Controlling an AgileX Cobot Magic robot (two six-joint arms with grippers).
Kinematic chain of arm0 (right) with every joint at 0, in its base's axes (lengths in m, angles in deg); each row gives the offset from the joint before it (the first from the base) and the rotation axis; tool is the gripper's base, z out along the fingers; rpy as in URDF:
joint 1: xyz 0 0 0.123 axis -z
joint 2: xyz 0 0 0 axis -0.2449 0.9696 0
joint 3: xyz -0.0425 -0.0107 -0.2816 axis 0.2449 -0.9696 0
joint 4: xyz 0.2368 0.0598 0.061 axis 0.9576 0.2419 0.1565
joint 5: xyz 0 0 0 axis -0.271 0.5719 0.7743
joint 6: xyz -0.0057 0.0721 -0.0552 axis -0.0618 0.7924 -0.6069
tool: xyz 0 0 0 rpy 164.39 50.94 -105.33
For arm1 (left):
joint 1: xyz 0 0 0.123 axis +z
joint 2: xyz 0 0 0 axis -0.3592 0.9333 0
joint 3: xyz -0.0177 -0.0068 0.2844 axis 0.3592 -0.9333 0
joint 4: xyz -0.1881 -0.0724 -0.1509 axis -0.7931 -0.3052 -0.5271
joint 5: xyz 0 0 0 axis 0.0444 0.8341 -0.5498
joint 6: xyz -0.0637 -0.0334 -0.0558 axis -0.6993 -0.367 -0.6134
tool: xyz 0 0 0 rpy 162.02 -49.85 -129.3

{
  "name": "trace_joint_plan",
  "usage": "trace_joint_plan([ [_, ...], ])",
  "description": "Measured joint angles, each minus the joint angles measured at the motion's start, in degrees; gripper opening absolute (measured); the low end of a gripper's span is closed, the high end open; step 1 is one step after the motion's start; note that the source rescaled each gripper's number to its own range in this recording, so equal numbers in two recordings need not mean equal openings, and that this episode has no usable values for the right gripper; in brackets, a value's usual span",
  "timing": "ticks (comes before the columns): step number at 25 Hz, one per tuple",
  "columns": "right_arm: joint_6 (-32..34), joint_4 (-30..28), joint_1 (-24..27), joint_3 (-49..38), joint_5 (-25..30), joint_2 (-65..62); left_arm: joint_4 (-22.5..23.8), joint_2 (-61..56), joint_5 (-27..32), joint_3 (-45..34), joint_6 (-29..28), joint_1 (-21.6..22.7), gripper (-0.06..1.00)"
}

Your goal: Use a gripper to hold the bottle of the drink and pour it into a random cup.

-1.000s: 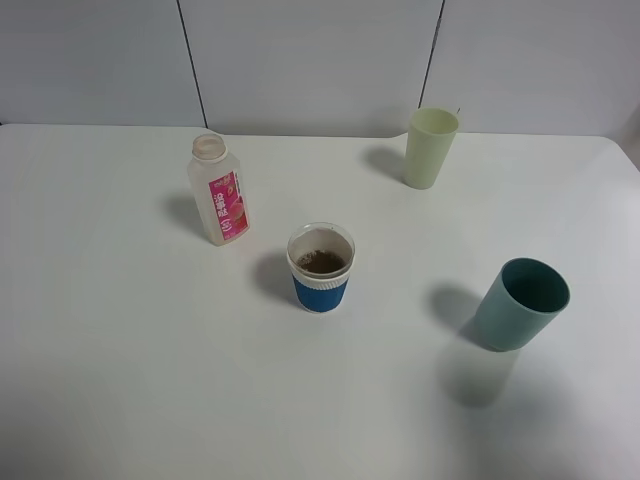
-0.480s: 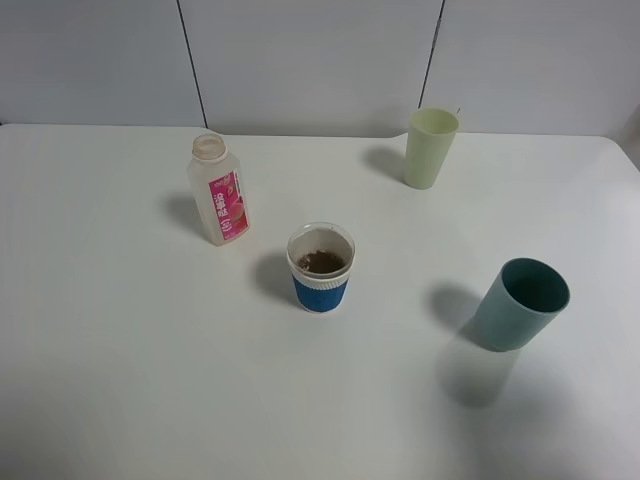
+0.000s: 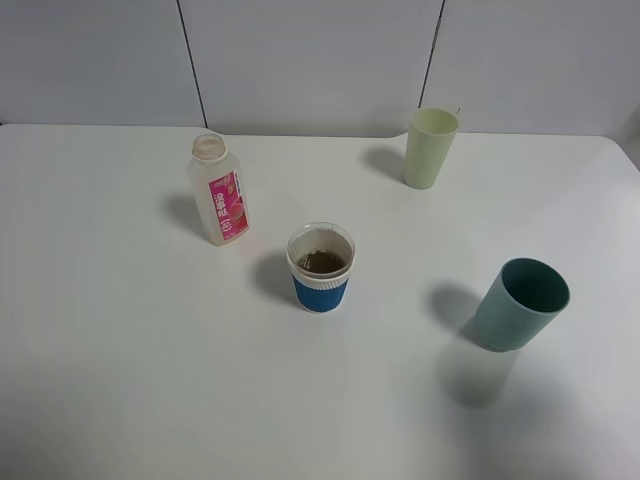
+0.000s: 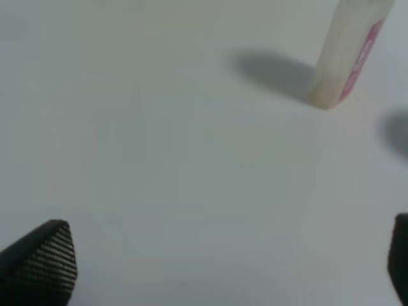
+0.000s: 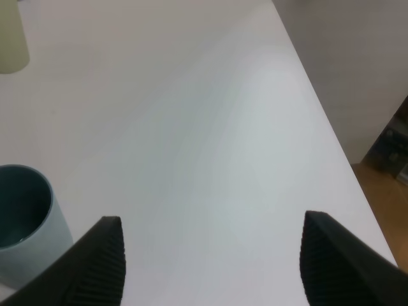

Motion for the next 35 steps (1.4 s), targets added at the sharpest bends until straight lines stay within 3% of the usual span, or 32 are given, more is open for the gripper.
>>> trace_joint_plan([
  [35,0.0,0.0,0.0,0.0,0.0,0.0,-0.3,0.0,0.0,0.0,0.0,0.0,1.0],
])
